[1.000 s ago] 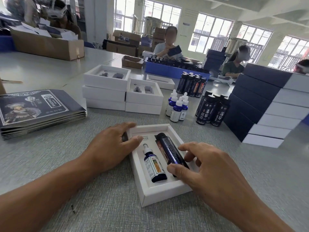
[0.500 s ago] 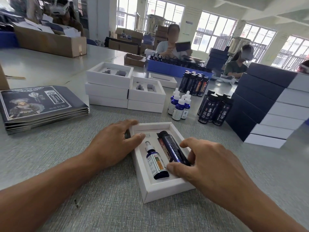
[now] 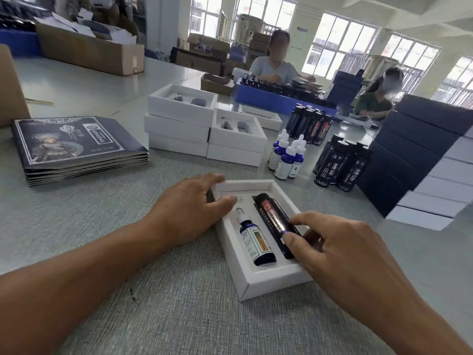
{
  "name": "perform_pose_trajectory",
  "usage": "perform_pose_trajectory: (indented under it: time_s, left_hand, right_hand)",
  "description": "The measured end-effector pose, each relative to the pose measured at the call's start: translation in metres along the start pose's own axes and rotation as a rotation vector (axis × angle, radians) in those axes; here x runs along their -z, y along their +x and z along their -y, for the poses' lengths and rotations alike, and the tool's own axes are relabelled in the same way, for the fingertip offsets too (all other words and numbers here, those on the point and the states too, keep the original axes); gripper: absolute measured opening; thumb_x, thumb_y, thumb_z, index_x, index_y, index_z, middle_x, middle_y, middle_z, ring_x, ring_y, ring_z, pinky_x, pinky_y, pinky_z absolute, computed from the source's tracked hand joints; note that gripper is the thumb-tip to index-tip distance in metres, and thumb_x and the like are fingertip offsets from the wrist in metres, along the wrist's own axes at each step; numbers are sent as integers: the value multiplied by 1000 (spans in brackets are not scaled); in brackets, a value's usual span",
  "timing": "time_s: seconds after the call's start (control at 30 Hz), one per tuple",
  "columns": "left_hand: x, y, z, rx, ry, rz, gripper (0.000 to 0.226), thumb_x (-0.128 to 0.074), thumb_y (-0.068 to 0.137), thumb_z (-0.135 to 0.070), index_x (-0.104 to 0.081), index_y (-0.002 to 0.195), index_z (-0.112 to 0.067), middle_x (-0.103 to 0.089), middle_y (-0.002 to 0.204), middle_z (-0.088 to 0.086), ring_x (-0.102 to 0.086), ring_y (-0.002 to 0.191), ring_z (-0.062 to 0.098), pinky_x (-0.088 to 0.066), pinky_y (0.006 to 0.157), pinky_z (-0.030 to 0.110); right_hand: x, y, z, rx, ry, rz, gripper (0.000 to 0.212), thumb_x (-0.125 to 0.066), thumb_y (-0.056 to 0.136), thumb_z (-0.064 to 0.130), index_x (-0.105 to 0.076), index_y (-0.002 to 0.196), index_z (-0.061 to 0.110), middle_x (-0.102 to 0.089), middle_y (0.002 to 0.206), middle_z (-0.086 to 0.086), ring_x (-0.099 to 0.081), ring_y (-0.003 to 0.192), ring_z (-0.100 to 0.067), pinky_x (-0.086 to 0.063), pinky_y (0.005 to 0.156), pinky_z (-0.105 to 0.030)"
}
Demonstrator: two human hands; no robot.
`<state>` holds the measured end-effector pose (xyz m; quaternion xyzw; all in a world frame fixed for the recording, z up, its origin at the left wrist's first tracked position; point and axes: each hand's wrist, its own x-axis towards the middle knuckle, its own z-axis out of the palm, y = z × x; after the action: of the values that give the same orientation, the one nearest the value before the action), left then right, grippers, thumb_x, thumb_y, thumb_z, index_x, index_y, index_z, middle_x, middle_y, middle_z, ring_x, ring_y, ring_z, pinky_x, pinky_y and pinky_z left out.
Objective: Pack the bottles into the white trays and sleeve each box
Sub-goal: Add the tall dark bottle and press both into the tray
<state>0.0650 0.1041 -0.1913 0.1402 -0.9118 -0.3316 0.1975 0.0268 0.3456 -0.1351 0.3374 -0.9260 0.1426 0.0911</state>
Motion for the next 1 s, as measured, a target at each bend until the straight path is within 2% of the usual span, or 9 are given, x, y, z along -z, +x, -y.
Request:
perform_pose_trajectory:
  time_s: [0.1,0.23,0.3,0.4,0.47,0.53,0.7,0.8,1.0]
  left_hand:
    - [0,-1,0,3,4,6,62,-54,89,-61,-45,144,-33,-58,137,-4,-56,118,16,-47,103,42]
    - [0,-1,-1,4,7,4,63,-54,89,-60,-45,145,-33,-57,138,-4,-55,118,16,-46,103,42]
    - [0,-1,-2,4,7,2,62,-54,89,-60,-45,144,-33,-58,137,-4,-55,117,16,-46,103,41]
    - [1,-1,-2,-2,17,2,61,-54,89,-60,-45,144,-34,-59,136,-4,-56,115,15,-46,100,37]
    - [1,-1,-1,-4,22,2,61,-54,89,-60,-45,144,-34,-59,135,-4,-55,114,15,-46,99,36]
    - [0,-1,-1,-5,25,1,61,-54,89,-60,-45,144,-34,-58,136,-4,-55,115,15,-46,99,36]
    - [0,0,-1,-9,44,2,61,-53,90,-60,-44,144,-34,-57,138,-5,-54,117,15,-44,100,36]
    - [1,0,-1,-9,54,7,61,-52,90,-61,-44,145,-34,-56,139,-6,-53,119,15,-44,101,37]
    - [0,1,-2,-18,71,7,63,-51,91,-61,-43,146,-33,-53,144,-6,-50,126,15,-40,103,35]
  right_hand:
    - [0,0,-1,-5,14,-17,46,-47,84,68,-61,120,43,-68,86,21,-59,72,6,-54,69,-25]
    - [-1,3,-3,1,28,41,65,-47,69,84,-60,117,43,-65,88,23,-57,77,6,-52,70,-26]
    - [-2,5,-4,-4,65,25,56,-55,71,77,-62,115,42,-65,84,22,-58,74,6,-52,68,-25]
    - [-4,8,-7,-24,204,-33,32,-53,85,57,-66,108,39,-68,74,17,-62,64,3,-45,50,-11]
    - [-1,8,-11,-45,303,-49,25,-48,90,50,-67,103,43,-67,67,15,-62,69,4,-45,47,-11]
    - [1,7,-15,-38,301,-17,24,-44,92,49,-67,100,48,-66,77,25,-60,76,3,-46,48,-14]
    - [2,6,-16,-12,330,30,39,-39,87,68,-67,106,49,-65,83,31,-60,81,9,-44,53,-11]
    - [3,4,-14,4,296,77,61,-45,67,91,-59,113,54,-67,78,23,-58,79,16,-39,54,-10]
    - [1,5,-17,-39,299,-6,53,-43,71,81,-63,96,39,-68,73,15,-60,68,8,-42,48,-11]
